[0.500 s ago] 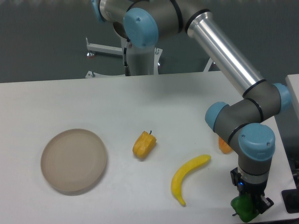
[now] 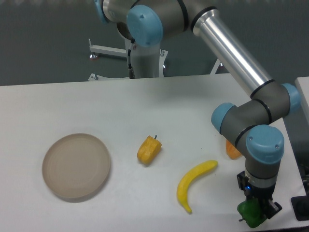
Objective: Place the green pepper on the table
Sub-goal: 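Carry the green pepper up and over toward the yellow pepper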
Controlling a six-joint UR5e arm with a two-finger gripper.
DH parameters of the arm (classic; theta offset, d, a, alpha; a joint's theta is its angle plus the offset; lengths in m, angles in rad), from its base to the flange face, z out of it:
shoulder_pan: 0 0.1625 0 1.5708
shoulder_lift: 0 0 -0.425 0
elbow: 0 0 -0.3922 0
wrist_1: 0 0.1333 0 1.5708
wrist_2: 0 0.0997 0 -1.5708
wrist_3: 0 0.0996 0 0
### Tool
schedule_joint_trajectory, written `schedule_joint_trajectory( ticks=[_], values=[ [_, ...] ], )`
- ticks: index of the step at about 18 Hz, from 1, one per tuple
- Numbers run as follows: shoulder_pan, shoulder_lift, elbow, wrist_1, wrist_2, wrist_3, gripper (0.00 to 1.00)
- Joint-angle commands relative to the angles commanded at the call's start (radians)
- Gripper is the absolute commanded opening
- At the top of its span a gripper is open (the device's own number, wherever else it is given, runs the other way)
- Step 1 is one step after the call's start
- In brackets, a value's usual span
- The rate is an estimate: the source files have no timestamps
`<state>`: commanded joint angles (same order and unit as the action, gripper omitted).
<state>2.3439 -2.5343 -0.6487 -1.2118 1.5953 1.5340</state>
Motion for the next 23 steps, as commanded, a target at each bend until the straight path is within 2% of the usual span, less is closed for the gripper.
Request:
schedule_joint_trajectory(
  ticks=[4,8,16,18,20,23],
  values=[
    [-0.012,0.09,-0.097,-0.014,-0.002,-0.035,0.36],
    [-0.066,0.172,-0.144,-0.119,0.0,-0.138,0.36],
    [-0.051,0.4,-0.439,-0.181,-0.103,-0.172,0.36],
    [-0.02,0.457,-0.521,-0.183,-0.107,-0.157,0.36],
    [0.006,0.495,-0.615,-0.178,-0.11,-0.134,0.35],
    [0.034,0.543,-0.709,-0.172,-0.135,-0.051,0.35]
  ],
)
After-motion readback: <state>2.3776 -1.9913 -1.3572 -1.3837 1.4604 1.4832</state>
